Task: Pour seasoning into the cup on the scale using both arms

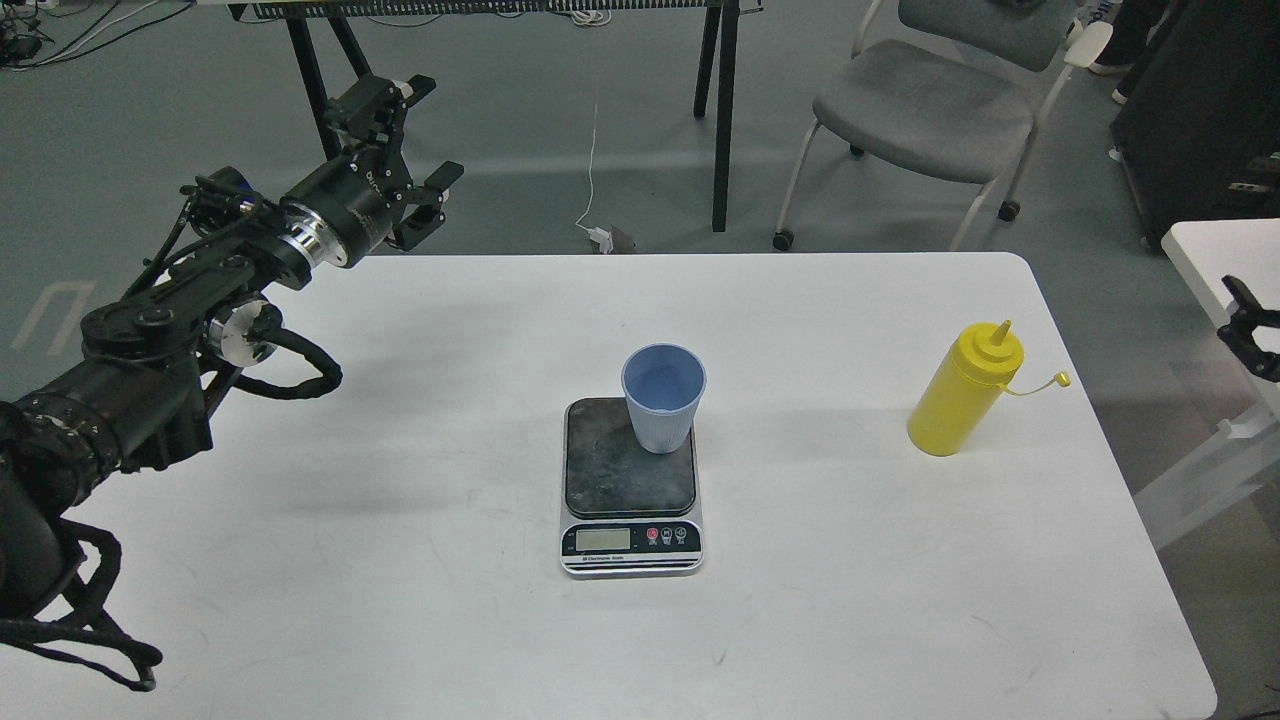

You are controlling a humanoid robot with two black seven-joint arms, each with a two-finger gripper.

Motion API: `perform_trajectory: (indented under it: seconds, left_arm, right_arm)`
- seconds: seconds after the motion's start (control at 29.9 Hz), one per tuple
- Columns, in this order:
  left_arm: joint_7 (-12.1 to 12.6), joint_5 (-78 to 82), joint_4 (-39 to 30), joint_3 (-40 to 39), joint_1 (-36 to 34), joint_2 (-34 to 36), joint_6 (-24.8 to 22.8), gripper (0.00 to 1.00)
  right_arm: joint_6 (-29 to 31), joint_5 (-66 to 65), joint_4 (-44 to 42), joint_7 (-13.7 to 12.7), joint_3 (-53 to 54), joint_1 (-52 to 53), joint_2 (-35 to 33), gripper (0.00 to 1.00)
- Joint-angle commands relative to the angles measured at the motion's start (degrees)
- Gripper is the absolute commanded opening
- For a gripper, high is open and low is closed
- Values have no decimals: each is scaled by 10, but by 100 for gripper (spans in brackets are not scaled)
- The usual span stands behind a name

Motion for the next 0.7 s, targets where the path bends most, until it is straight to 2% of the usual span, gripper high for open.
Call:
perform_trajectory:
  seconds: [0.0, 0.13, 0.33, 0.67]
  left_arm:
    - [0, -5, 12, -2, 0, 7, 0, 98]
    - [0, -5, 33, -7, 8, 25, 0, 98]
    - [0, -15, 65, -39, 26, 59, 0, 98]
    - [0, -25, 67, -43, 42, 95, 0, 98]
  right_arm:
    - [0, -42, -23, -32, -53, 105, 27, 99]
    - [0, -46, -15, -33, -115, 172, 63, 99]
    - [0, -43, -7, -32, -123, 189, 139, 99]
    - [0, -42, 2, -26, -107, 183, 153, 99]
